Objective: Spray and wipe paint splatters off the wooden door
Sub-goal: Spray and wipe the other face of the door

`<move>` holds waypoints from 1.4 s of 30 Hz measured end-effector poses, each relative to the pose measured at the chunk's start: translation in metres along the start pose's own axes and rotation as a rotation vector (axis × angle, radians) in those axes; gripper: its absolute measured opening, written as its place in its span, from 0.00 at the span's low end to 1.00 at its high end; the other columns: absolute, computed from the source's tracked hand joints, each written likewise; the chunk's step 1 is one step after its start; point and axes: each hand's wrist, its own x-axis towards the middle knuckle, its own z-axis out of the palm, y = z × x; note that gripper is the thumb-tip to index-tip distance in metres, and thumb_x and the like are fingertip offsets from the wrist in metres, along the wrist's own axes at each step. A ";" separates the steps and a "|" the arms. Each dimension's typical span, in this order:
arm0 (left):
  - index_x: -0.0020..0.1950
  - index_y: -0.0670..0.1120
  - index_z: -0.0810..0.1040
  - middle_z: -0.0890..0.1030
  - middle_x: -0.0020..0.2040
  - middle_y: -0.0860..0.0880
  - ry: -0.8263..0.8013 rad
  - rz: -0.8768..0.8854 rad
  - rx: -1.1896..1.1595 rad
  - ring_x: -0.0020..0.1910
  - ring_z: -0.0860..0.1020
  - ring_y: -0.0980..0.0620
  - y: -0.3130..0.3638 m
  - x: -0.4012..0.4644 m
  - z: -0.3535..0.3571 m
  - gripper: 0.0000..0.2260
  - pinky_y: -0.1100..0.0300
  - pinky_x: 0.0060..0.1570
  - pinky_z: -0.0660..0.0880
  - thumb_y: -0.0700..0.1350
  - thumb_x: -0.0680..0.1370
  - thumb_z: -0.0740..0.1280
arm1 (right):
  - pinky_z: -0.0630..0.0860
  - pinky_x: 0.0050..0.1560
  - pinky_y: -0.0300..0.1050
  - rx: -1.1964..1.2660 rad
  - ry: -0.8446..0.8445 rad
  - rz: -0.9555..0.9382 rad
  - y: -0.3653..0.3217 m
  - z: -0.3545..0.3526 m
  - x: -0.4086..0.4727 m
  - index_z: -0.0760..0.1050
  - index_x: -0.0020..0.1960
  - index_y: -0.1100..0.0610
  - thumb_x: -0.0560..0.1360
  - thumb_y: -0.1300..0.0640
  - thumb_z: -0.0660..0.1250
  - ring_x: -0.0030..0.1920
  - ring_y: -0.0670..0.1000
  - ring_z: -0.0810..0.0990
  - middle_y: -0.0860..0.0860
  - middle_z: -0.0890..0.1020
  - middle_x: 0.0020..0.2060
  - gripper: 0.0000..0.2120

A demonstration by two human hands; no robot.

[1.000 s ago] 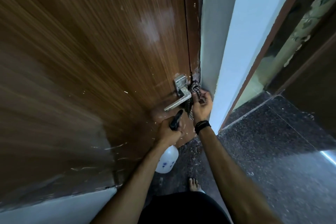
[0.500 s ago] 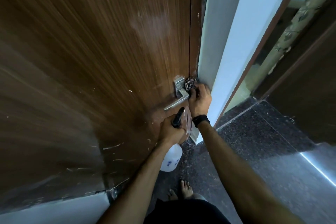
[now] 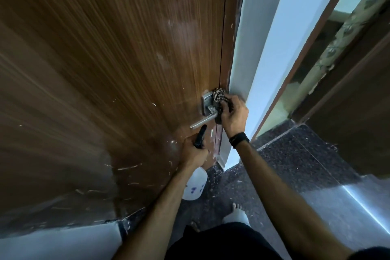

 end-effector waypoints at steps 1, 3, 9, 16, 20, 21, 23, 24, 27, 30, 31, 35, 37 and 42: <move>0.37 0.49 0.76 0.79 0.39 0.48 0.004 -0.008 0.012 0.42 0.77 0.50 -0.001 0.002 0.000 0.16 0.58 0.47 0.74 0.28 0.72 0.71 | 0.77 0.48 0.48 -0.022 -0.025 -0.059 0.003 -0.006 -0.005 0.80 0.53 0.59 0.75 0.66 0.68 0.48 0.55 0.79 0.54 0.82 0.48 0.08; 0.39 0.49 0.77 0.81 0.38 0.52 0.005 -0.026 0.020 0.41 0.78 0.51 -0.002 0.005 -0.001 0.15 0.60 0.46 0.75 0.29 0.70 0.73 | 0.75 0.45 0.42 -0.068 -0.110 -0.202 0.004 -0.014 -0.017 0.80 0.58 0.56 0.78 0.63 0.67 0.49 0.52 0.78 0.52 0.81 0.52 0.10; 0.46 0.51 0.78 0.82 0.43 0.51 0.135 -0.143 -0.086 0.50 0.81 0.44 0.004 -0.008 0.010 0.16 0.44 0.61 0.77 0.31 0.72 0.74 | 0.82 0.36 0.54 -0.277 -0.402 -0.421 0.001 -0.003 -0.020 0.76 0.63 0.54 0.76 0.58 0.60 0.54 0.60 0.80 0.55 0.77 0.61 0.17; 0.54 0.48 0.82 0.86 0.49 0.47 0.270 -0.298 -0.156 0.48 0.84 0.41 -0.034 -0.006 0.006 0.32 0.38 0.53 0.81 0.53 0.52 0.81 | 0.82 0.45 0.57 -0.259 -0.437 -0.325 -0.007 -0.010 -0.028 0.76 0.63 0.56 0.77 0.59 0.67 0.56 0.62 0.78 0.57 0.76 0.62 0.15; 0.60 0.43 0.79 0.86 0.48 0.44 0.287 -0.293 -0.228 0.33 0.82 0.49 -0.019 -0.018 0.003 0.33 0.54 0.32 0.79 0.46 0.55 0.80 | 0.78 0.54 0.55 -0.185 -0.537 -0.427 -0.019 -0.007 -0.028 0.79 0.60 0.57 0.79 0.49 0.60 0.56 0.62 0.76 0.57 0.77 0.60 0.17; 0.59 0.41 0.79 0.85 0.47 0.43 0.281 -0.280 -0.221 0.30 0.79 0.51 -0.008 -0.024 0.004 0.30 0.59 0.28 0.75 0.43 0.59 0.80 | 0.79 0.53 0.55 -0.159 -0.540 -0.409 -0.017 -0.007 -0.025 0.79 0.60 0.57 0.79 0.50 0.62 0.56 0.61 0.77 0.56 0.77 0.60 0.15; 0.54 0.42 0.80 0.84 0.44 0.44 0.253 -0.257 -0.207 0.29 0.76 0.52 0.004 -0.027 0.007 0.17 0.62 0.25 0.70 0.35 0.67 0.79 | 0.80 0.49 0.54 -0.124 -0.505 -0.328 -0.007 -0.008 -0.015 0.78 0.59 0.55 0.80 0.52 0.65 0.54 0.59 0.79 0.55 0.78 0.59 0.11; 0.49 0.43 0.79 0.83 0.42 0.46 0.239 -0.244 -0.194 0.30 0.75 0.52 0.009 -0.029 0.008 0.13 0.62 0.25 0.69 0.33 0.70 0.77 | 0.80 0.47 0.53 -0.114 -0.477 -0.277 -0.002 -0.009 -0.011 0.78 0.59 0.54 0.81 0.52 0.65 0.52 0.59 0.79 0.54 0.78 0.58 0.10; 0.43 0.49 0.77 0.81 0.39 0.49 0.190 -0.200 -0.120 0.32 0.76 0.51 0.019 -0.026 0.013 0.13 0.61 0.31 0.73 0.34 0.71 0.76 | 0.81 0.42 0.53 -0.105 -0.401 -0.181 0.002 -0.009 -0.003 0.77 0.59 0.54 0.81 0.51 0.65 0.48 0.58 0.81 0.54 0.78 0.58 0.10; 0.43 0.49 0.79 0.83 0.42 0.46 0.154 -0.157 -0.050 0.37 0.80 0.46 0.018 -0.024 0.014 0.10 0.56 0.39 0.76 0.36 0.70 0.75 | 0.80 0.42 0.52 -0.088 -0.394 -0.198 -0.007 -0.010 -0.013 0.78 0.57 0.54 0.80 0.52 0.66 0.47 0.57 0.80 0.53 0.78 0.56 0.08; 0.46 0.48 0.81 0.83 0.43 0.46 0.149 -0.151 -0.053 0.39 0.81 0.45 0.020 -0.026 0.012 0.10 0.56 0.40 0.75 0.35 0.70 0.75 | 0.80 0.42 0.51 -0.080 -0.413 -0.225 -0.010 -0.011 -0.021 0.78 0.56 0.54 0.80 0.53 0.66 0.48 0.57 0.80 0.53 0.78 0.57 0.08; 0.56 0.42 0.81 0.82 0.44 0.48 0.094 -0.116 -0.110 0.39 0.78 0.50 0.015 -0.027 -0.002 0.16 0.56 0.39 0.78 0.31 0.70 0.74 | 0.77 0.44 0.45 -0.043 -0.399 -0.239 -0.010 -0.015 -0.029 0.80 0.57 0.54 0.79 0.53 0.68 0.48 0.54 0.80 0.53 0.78 0.57 0.08; 0.48 0.45 0.81 0.81 0.39 0.49 0.066 -0.088 -0.116 0.32 0.76 0.54 0.016 -0.028 -0.009 0.13 0.61 0.30 0.73 0.29 0.70 0.73 | 0.79 0.46 0.48 -0.015 -0.299 -0.095 -0.005 -0.013 -0.017 0.81 0.55 0.56 0.78 0.53 0.70 0.48 0.57 0.80 0.57 0.78 0.54 0.09; 0.42 0.47 0.80 0.81 0.37 0.51 0.070 -0.047 -0.162 0.29 0.75 0.57 0.019 -0.030 -0.018 0.13 0.66 0.30 0.70 0.28 0.70 0.71 | 0.79 0.43 0.50 -0.021 -0.229 -0.010 -0.012 -0.002 -0.022 0.80 0.52 0.57 0.78 0.54 0.69 0.48 0.60 0.80 0.58 0.77 0.53 0.07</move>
